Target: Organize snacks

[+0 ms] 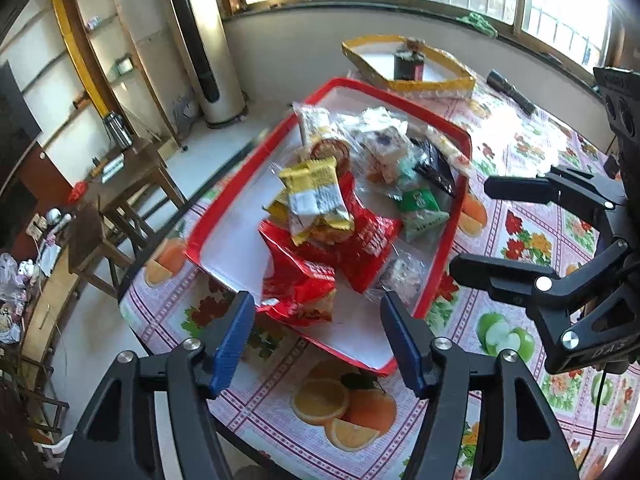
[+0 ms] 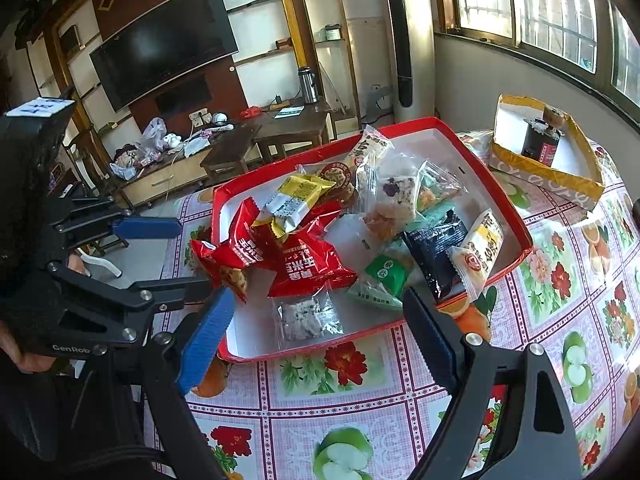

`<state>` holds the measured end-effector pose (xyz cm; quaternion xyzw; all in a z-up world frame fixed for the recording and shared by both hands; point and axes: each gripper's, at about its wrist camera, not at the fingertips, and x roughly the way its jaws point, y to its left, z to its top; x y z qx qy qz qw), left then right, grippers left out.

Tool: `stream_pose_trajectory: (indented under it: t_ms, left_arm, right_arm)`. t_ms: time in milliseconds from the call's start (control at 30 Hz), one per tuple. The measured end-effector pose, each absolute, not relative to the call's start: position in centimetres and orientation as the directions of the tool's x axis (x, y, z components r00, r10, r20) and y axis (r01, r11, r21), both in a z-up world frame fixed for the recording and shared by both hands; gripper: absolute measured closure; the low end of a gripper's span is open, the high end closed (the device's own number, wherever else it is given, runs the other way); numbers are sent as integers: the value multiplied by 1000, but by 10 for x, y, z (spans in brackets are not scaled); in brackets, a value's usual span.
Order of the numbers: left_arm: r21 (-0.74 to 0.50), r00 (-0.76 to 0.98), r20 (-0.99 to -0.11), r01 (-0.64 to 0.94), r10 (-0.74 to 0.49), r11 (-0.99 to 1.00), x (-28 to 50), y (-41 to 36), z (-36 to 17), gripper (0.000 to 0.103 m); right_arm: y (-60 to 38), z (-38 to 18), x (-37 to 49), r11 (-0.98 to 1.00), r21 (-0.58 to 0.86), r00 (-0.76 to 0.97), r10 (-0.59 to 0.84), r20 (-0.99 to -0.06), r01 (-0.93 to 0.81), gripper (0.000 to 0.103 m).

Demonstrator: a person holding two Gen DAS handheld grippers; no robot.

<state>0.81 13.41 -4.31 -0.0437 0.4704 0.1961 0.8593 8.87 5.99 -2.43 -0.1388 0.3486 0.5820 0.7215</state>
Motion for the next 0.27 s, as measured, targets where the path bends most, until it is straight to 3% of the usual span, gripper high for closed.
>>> stream_pose_trajectory:
  t_ms: [267]
  left_arm:
    - [122,501,-811,-363,303,924,7,136,-38,37]
  right_arm:
    - [70,-23,83,265,196,68,739,-671,-944,17]
